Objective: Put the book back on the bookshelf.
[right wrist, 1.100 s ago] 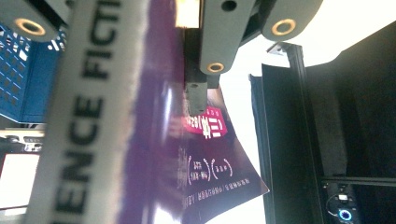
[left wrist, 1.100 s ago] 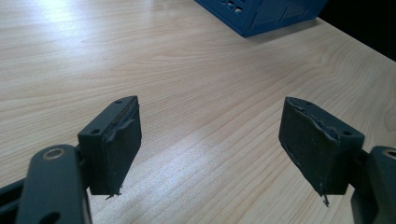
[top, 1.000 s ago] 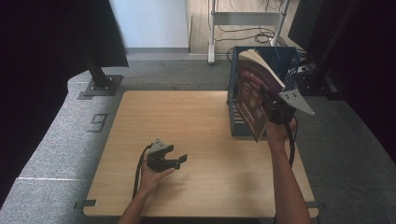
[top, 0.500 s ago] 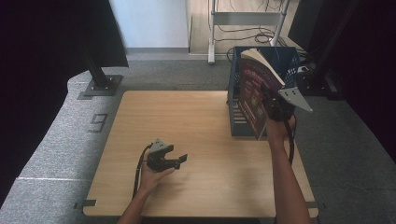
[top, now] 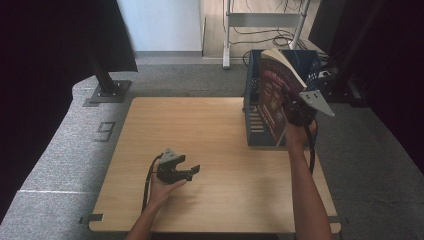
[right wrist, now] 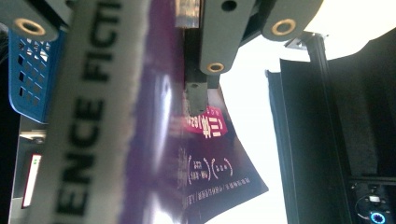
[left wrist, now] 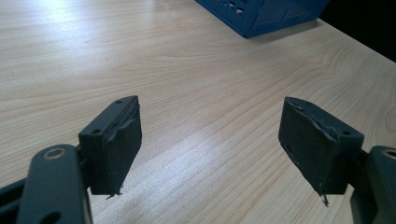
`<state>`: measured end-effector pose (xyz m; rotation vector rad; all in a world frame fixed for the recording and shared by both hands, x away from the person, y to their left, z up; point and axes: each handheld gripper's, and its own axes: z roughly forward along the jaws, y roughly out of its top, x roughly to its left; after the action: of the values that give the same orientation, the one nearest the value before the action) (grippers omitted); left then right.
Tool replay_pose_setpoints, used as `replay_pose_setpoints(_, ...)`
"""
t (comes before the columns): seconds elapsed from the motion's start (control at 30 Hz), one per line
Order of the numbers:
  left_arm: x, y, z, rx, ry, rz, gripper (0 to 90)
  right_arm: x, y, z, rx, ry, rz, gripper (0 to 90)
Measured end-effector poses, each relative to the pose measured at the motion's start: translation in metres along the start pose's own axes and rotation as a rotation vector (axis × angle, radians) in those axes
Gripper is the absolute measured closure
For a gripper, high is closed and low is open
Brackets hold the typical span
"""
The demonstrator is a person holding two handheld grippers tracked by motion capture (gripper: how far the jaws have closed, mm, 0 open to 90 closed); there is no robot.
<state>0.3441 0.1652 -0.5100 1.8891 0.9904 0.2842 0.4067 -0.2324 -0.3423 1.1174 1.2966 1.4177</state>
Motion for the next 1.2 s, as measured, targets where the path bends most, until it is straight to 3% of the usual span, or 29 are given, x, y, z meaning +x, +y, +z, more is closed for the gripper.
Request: replay_pose_setpoints(1.2,0.002,-0.004,-0.008,-0.004,0.024,-0.010,21.3,0.001,0.000,0.030,0.003,-0.033,-0.010,81.5)
